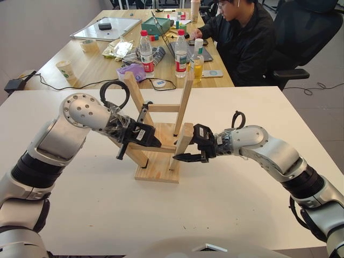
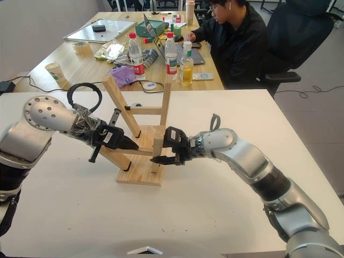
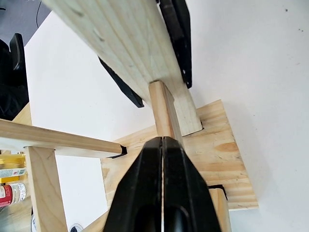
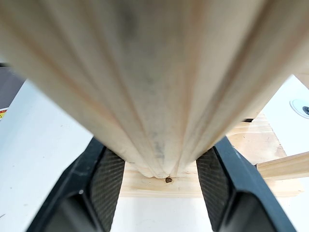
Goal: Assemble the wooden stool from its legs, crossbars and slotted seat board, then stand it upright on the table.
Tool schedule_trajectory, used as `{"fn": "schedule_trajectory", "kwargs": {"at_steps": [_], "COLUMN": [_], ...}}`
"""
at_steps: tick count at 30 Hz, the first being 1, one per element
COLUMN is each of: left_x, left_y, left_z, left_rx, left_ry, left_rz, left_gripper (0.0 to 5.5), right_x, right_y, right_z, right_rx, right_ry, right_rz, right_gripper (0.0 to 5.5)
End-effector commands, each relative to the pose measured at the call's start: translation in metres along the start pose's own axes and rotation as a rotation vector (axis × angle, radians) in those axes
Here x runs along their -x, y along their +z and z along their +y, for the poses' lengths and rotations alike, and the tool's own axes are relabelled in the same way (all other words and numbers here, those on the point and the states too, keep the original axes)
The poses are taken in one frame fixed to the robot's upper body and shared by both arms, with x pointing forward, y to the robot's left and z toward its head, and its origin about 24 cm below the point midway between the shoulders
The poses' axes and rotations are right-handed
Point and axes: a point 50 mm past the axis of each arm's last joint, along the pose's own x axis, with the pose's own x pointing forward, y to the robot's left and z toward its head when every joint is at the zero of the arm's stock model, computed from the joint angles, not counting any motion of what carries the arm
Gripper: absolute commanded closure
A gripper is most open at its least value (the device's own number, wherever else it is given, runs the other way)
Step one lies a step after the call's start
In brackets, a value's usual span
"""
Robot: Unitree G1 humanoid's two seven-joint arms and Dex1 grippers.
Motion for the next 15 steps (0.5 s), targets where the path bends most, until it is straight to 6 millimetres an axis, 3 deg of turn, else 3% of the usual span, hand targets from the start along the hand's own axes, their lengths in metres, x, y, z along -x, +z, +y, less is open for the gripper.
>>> {"fn": "schedule_trajectory", "kwargs": {"at_steps": [1, 15], "left_x": [-0.043, -0.048], "left_y": [-0.046, -0.052], "left_z": [-0.045, -0.051], "left_rx": [0.288, 0.318], "left_ry": [-0.176, -0.188], "left_rz": [0.049, 0.057], "left_gripper": [5.50, 5.50], "right_x": [0.003, 0.008], "right_y": [-0.078, -0.081], "right_z": [0.011, 0.026], "right_rx": [-0.291, -0.366], "right_ry": [-0.046, -0.063], "right_rz": [0.391, 0.317], "right_gripper": [3.44, 3.44]}}
